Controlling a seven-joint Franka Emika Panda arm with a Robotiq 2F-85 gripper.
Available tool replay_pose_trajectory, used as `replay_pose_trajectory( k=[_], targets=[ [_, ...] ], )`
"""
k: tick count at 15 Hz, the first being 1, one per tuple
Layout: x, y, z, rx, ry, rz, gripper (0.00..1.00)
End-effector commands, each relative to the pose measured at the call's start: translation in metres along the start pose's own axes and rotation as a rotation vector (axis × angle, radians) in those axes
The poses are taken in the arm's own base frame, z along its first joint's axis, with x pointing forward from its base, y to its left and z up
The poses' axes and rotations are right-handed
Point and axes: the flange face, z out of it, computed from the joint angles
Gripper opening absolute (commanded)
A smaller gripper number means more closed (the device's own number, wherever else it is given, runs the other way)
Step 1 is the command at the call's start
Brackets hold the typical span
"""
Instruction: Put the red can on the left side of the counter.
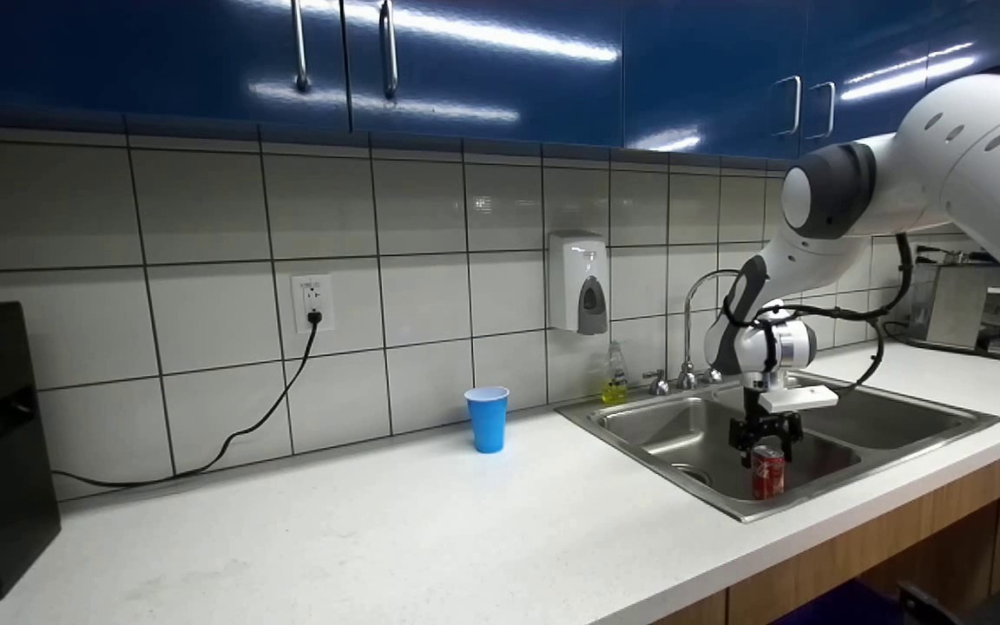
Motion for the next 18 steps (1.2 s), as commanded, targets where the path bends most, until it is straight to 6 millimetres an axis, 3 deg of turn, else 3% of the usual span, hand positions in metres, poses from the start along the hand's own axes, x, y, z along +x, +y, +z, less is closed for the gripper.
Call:
replay_pose_trajectory(
  k=[1,2,5,7,11,18],
  targets=[
    [0.006,0.006,0.001,0.018,-0.024,0.024,0.91],
    [0.005,0.006,0.002,0.018,-0.041,0.027,0.74],
    [0.004,0.006,0.003,0.034,-0.080,0.035,0.49],
    [0.004,0.006,0.004,0.040,-0.098,0.038,0.38],
    [0.007,0.002,0.000,0.050,-0.112,0.035,0.38],
    [0.005,-0.005,-0.052,0.019,-0.065,0.029,0.38]
  ],
)
